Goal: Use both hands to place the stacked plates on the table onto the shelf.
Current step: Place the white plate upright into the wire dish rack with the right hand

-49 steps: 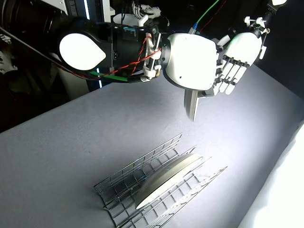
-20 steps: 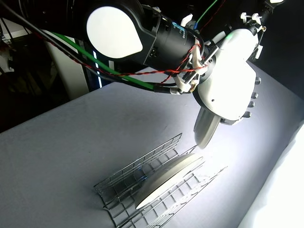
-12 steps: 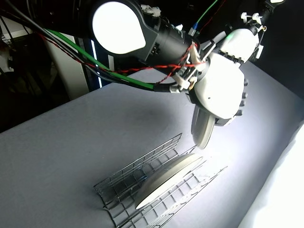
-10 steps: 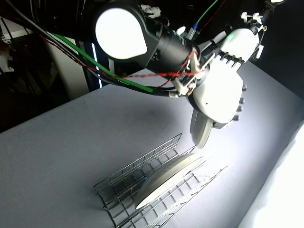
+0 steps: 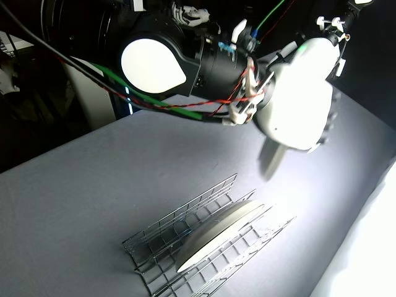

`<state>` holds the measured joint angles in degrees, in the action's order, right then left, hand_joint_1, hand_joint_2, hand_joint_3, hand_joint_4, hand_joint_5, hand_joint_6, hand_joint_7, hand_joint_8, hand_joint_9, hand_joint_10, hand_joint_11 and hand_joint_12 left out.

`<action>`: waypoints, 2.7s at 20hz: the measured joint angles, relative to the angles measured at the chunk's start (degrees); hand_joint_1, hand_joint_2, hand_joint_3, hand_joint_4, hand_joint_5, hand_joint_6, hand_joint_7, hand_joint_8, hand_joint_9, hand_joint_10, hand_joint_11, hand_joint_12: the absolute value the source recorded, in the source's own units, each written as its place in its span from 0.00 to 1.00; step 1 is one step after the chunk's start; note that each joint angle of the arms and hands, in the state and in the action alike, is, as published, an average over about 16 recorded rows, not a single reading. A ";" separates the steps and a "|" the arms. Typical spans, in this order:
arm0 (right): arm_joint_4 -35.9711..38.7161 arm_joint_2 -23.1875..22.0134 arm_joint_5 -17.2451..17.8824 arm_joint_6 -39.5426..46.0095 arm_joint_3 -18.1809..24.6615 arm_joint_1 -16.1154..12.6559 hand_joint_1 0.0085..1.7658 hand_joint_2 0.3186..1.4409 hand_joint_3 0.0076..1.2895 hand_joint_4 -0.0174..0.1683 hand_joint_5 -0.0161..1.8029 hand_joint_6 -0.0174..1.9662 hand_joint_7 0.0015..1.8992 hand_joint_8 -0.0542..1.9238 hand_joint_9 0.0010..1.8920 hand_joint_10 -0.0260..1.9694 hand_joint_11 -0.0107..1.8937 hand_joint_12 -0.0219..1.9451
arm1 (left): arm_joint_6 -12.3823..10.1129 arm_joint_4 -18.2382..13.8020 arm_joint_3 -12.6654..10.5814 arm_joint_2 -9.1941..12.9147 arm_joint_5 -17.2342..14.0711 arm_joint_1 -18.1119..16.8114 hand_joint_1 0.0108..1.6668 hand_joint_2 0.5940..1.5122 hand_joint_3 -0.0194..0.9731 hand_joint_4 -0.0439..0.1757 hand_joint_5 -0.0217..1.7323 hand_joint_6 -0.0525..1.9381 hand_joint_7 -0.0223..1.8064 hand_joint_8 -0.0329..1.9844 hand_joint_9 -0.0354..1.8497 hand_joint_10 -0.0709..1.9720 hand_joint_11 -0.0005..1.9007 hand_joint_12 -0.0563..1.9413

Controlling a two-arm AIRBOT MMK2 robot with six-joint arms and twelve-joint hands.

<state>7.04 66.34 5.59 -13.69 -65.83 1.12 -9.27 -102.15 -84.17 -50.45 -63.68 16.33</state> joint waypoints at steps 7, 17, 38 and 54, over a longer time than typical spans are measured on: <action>-2.13 -1.99 10.45 1.82 1.90 0.99 0.79 0.58 0.00 0.05 0.52 0.51 0.55 0.47 0.51 0.53 0.43 0.62 | 0.00 0.03 -1.10 -0.05 -0.63 0.63 0.00 0.59 0.03 0.23 0.04 0.03 0.03 0.02 0.03 0.04 0.01 0.03; -3.21 -8.11 14.16 1.98 6.22 1.89 0.80 0.58 0.00 0.05 0.52 0.50 0.55 0.45 0.52 0.52 0.44 0.63 | 0.00 0.10 -3.20 -0.11 -1.96 2.56 0.00 0.59 0.03 0.23 0.04 0.03 0.03 0.02 0.03 0.04 0.01 0.03; -3.40 -22.32 11.92 -1.04 13.17 7.32 0.80 0.58 0.01 0.05 0.52 0.50 0.55 0.46 0.50 0.55 0.42 0.67 | 0.00 0.38 -1.57 -0.12 -2.49 2.77 0.00 0.60 0.03 0.23 0.04 0.03 0.03 0.02 0.03 0.04 0.01 0.03; -3.84 -24.10 16.64 -3.62 9.82 15.19 0.79 0.58 0.00 0.07 0.52 0.51 0.55 0.46 0.50 0.54 0.42 0.67 | 0.22 0.60 8.66 -0.40 4.94 1.04 0.00 0.60 0.03 0.23 0.04 0.03 0.03 0.02 0.03 0.04 0.01 0.03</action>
<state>3.21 42.24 22.23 -17.31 -56.01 16.32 -9.05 -101.55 -75.51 -50.85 -58.74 17.37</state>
